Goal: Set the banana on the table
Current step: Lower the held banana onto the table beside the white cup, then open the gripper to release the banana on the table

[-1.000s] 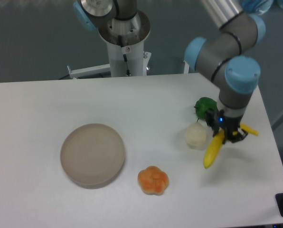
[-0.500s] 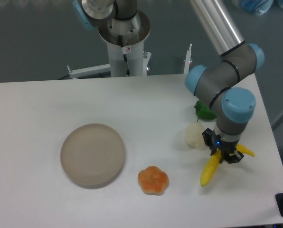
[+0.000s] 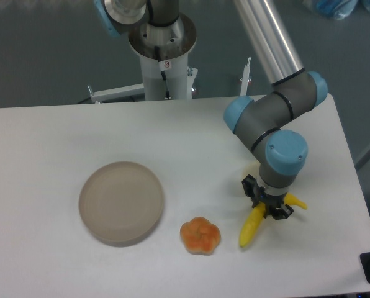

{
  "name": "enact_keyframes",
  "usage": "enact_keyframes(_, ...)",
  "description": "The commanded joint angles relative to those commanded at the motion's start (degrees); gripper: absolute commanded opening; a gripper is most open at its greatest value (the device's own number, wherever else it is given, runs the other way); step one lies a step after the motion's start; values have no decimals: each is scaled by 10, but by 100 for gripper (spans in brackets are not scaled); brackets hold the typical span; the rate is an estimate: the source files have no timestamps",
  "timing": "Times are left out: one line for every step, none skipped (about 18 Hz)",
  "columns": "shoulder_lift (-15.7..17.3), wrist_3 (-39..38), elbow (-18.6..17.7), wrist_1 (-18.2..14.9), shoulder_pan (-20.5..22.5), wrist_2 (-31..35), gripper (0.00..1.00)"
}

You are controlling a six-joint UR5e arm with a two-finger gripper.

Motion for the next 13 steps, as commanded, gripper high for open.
enact_keyframes(1, -1, 0, 0, 0, 0, 100)
enact_keyframes(2, -2, 0, 0, 0, 0, 100)
enact_keyframes(4, -3, 1, 0, 0, 0, 100)
enact_keyframes(10, -2, 1, -1, 0, 2, 100)
enact_keyframes(17, 0, 2, -2, 2, 0, 100)
enact_keyframes(24, 1, 3, -3, 4, -2, 100)
enact_keyframes(31, 3, 4, -4, 5, 3, 100)
enact_keyframes(39, 6, 4, -8, 6, 4, 100)
enact_keyframes(52, 7, 3, -10, 14, 6, 100)
enact_keyframes(61, 7, 1, -11, 18, 6, 100)
enact_keyframes(65, 4, 2, -17, 19, 7, 100)
enact_keyframes(69, 6, 5, -26, 22, 8, 100)
enact_keyframes(74, 8, 9, -39, 39, 9, 100)
